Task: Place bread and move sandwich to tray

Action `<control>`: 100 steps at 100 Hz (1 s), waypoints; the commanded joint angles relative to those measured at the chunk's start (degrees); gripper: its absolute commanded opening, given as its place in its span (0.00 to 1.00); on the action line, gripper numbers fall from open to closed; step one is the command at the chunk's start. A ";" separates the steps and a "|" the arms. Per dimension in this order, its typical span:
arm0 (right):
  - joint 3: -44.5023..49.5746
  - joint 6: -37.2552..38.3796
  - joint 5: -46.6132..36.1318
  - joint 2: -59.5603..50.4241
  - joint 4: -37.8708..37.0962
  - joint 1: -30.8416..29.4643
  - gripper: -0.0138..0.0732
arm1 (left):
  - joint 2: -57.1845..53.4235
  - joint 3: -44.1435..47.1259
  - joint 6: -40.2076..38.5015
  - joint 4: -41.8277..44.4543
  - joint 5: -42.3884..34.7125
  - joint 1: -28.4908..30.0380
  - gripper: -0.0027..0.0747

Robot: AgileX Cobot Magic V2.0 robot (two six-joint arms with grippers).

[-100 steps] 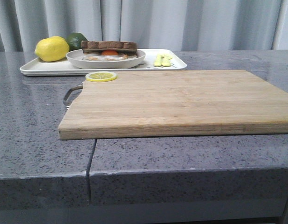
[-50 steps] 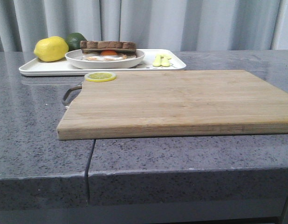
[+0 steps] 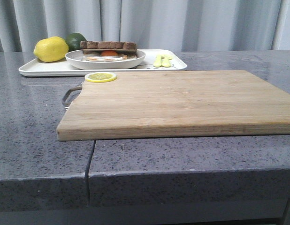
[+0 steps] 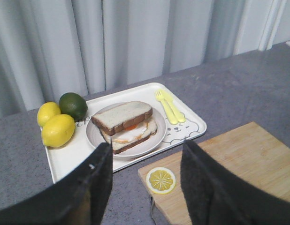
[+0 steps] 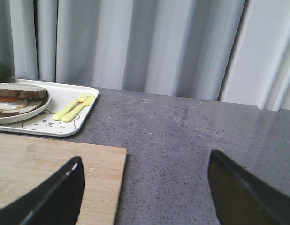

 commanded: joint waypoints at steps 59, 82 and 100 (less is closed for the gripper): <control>-1.46 0.09 -4.06 0.37 -0.26 -0.44 0.65 | -19.64 33.31 -1.57 2.16 -28.44 5.21 0.01; -1.46 0.09 -3.85 0.37 -0.26 -0.44 0.28 | -19.64 34.34 -1.57 -1.19 -31.89 9.68 0.01; -1.46 0.09 -3.42 0.37 -0.26 -0.44 0.08 | -19.64 34.34 -1.57 -1.68 -31.89 10.53 0.01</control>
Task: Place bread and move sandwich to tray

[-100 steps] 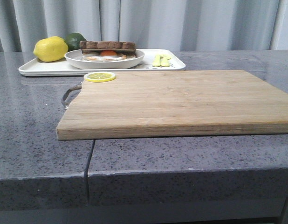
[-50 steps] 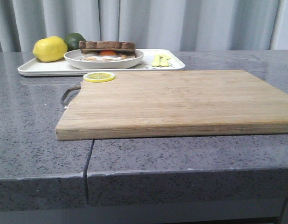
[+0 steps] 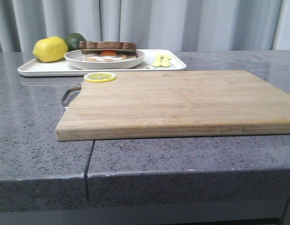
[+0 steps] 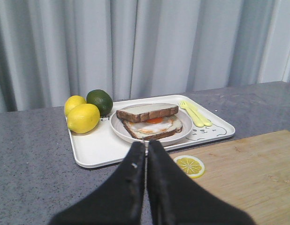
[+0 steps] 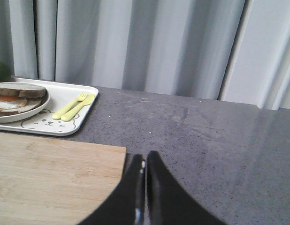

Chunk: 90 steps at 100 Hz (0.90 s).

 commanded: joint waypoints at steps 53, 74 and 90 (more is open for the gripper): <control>-1.46 0.09 -2.12 0.37 -0.26 -0.44 0.08 | 0.19 -1.49 -0.44 -1.69 -4.77 0.24 0.01; -1.46 0.09 -2.12 0.37 -0.26 -0.44 0.08 | 0.19 -1.37 -0.44 -1.69 -4.77 0.24 0.01; -1.46 0.09 -2.12 0.37 -0.26 -0.44 0.08 | -0.84 1.21 3.27 -1.07 -5.00 1.26 0.01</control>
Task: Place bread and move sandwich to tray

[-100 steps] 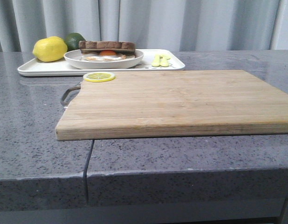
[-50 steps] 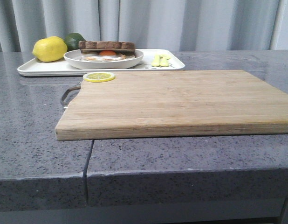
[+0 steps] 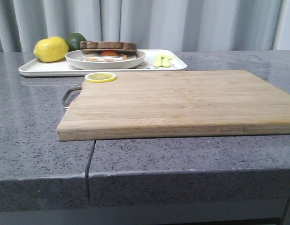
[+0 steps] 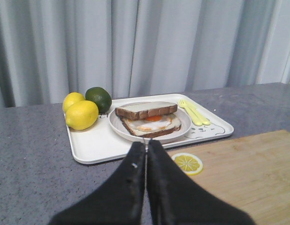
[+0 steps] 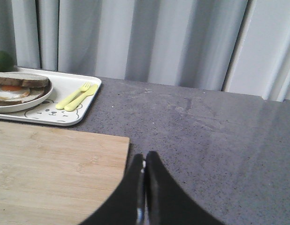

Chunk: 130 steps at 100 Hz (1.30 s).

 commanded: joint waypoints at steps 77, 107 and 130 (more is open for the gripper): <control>-1.46 0.09 -4.28 0.37 -0.26 -0.44 0.08 | -25.49 27.39 12.89 -6.06 -3.64 21.04 0.01; -1.46 0.09 -4.33 0.37 -0.26 -0.44 0.08 | -27.49 27.39 12.99 -7.01 -2.81 21.04 0.01; -1.46 0.09 -4.33 0.37 -0.26 -0.44 0.08 | -27.49 27.39 12.99 -7.01 -2.81 21.04 0.01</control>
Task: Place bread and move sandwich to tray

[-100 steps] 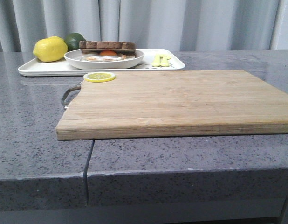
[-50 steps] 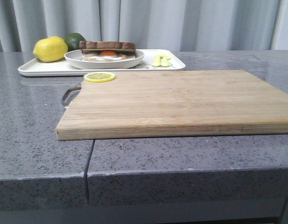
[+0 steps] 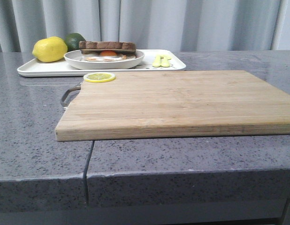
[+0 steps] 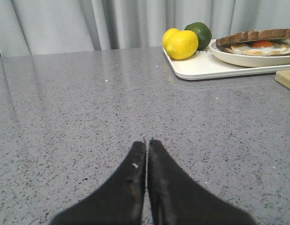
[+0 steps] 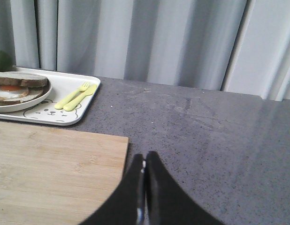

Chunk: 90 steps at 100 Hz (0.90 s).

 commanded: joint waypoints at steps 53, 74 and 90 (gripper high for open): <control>-1.46 0.09 -4.36 0.37 -0.26 -0.44 0.08 | -1.75 0.88 0.18 -0.55 -4.26 0.10 0.01; 1.06 1.81 -6.15 -2.03 -5.21 1.30 0.08 | -1.75 0.88 0.18 -0.55 -4.26 0.10 0.01; 8.43 6.79 -9.95 -6.21 -10.57 2.89 0.08 | -1.75 0.88 0.18 -0.55 -4.26 0.10 0.01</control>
